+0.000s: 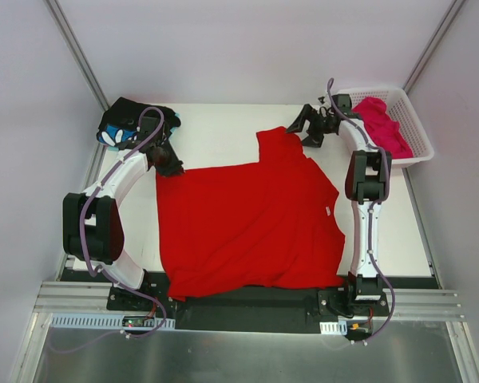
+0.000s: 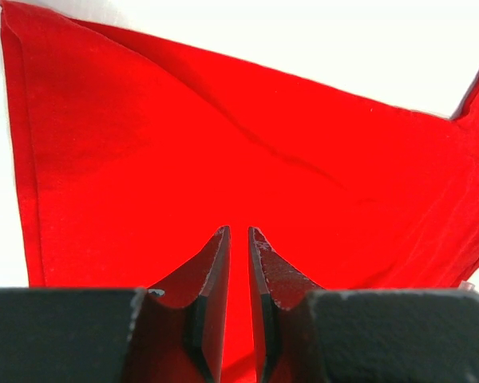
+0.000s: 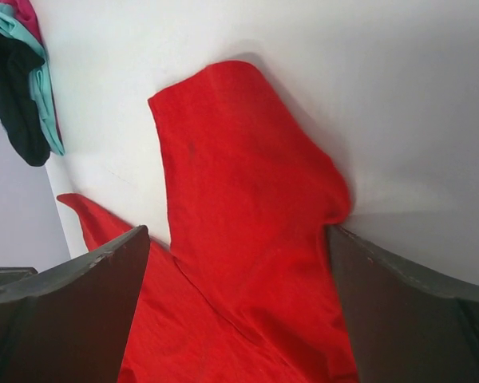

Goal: Fold and stack the t-shirts

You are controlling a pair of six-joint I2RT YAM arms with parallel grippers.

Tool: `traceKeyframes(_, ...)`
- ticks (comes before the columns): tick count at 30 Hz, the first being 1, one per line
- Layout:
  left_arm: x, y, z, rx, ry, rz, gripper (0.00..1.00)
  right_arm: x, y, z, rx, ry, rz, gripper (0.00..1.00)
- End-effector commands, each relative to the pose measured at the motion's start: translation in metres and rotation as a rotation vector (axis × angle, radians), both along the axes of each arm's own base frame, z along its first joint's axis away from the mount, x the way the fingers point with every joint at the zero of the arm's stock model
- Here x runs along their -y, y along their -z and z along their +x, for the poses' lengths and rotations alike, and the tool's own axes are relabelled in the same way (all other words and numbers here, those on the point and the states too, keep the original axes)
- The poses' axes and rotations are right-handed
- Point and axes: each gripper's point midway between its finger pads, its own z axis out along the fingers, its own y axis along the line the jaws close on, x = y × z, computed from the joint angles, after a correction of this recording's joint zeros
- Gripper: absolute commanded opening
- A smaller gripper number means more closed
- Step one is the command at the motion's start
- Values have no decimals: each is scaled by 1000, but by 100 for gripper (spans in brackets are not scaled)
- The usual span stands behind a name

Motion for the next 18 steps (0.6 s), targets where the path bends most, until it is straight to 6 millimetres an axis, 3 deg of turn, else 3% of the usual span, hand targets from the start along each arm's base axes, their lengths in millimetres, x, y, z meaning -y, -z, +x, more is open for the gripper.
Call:
traceKeyframes(1,1,-13,-8,22,13,-8,15,-24,-12,6,29,-32,44,96)
traceKeyframes(10,2,-18,-10,34,14,-20,14,-35,-48,1,92,-70,48,96)
traceKeyframes(18,3,-29,-11,61,14,-31,14,-38,-99,-7,170,-97,24,96)
